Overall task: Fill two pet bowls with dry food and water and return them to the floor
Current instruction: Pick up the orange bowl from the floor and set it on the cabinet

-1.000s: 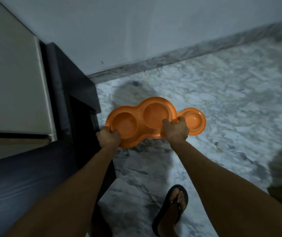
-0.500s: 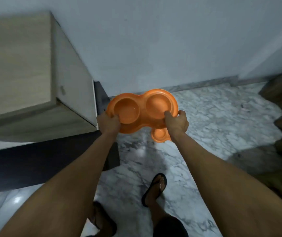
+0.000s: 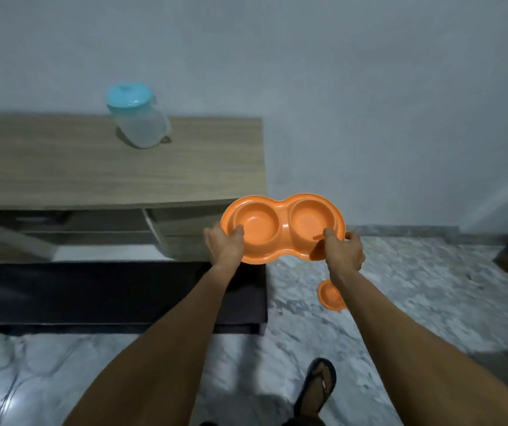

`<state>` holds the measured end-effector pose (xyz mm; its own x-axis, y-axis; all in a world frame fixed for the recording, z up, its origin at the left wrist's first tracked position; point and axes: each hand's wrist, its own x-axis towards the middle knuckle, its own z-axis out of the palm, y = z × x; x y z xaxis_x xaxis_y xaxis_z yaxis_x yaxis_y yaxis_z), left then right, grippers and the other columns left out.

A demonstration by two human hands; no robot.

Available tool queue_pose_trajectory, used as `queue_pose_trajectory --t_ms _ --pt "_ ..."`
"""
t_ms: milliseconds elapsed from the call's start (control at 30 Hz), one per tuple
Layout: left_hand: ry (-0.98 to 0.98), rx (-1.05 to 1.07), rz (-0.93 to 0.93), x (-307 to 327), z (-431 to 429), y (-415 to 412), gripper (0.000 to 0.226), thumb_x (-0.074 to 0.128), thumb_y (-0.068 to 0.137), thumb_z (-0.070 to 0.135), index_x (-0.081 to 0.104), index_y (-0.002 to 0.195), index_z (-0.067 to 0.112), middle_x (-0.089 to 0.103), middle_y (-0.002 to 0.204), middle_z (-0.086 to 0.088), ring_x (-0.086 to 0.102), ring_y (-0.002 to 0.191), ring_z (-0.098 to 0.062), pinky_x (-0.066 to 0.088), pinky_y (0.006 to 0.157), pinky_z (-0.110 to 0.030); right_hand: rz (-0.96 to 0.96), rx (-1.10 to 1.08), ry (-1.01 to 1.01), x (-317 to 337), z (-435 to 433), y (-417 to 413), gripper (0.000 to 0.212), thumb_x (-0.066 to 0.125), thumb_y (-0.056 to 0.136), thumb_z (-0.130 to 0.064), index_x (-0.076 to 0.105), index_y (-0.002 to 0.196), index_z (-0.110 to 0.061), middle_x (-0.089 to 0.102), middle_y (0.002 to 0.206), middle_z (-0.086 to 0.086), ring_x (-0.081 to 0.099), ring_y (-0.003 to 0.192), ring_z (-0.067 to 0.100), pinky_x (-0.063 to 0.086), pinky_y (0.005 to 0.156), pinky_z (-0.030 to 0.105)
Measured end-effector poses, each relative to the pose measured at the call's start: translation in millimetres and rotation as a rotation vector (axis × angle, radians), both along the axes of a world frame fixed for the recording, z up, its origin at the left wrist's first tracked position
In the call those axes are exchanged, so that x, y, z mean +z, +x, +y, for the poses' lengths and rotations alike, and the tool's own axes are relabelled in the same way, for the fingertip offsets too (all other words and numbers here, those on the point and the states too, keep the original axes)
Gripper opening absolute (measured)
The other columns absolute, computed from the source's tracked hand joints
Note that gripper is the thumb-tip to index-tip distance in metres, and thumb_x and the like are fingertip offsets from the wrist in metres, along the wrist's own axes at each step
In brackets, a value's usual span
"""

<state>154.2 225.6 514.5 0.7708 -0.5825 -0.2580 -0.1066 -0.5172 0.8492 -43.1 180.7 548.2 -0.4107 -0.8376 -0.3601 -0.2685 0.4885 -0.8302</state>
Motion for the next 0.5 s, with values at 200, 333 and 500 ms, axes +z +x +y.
queue_pose_trajectory --t_ms 200,333,500 --pt "-0.015 0.113 -0.02 37 66 109 0.035 0.067 0.085 0.039 0.064 0.107 0.011 0.061 0.115 -0.009 0.061 0.104 -0.03 0.051 0.087 -0.044 -0.049 0.125 -0.037 27 49 109 0.037 0.063 0.079 -0.04 0.051 0.102 -0.015 0.055 0.1 0.007 0.054 0.095 0.03 0.049 0.09 0.046" --pt "-0.048 0.201 -0.044 53 94 178 0.039 0.068 0.084 0.042 0.064 0.108 0.011 0.061 0.113 -0.01 0.061 0.102 -0.029 0.048 0.079 -0.04 -0.073 0.23 -0.057 38 60 184 0.034 0.064 0.078 -0.041 0.051 0.098 -0.017 0.06 0.103 0.008 0.056 0.099 0.031 0.049 0.091 0.043" --pt "-0.064 0.307 -0.055 62 115 268 0.045 0.069 0.085 0.04 0.063 0.116 0.008 0.061 0.119 -0.011 0.06 0.108 -0.029 0.043 0.082 -0.037 -0.108 0.33 -0.066 40 59 283 0.047 0.066 0.08 -0.039 0.056 0.114 -0.008 0.061 0.115 0.015 0.058 0.105 0.034 0.046 0.087 0.04"
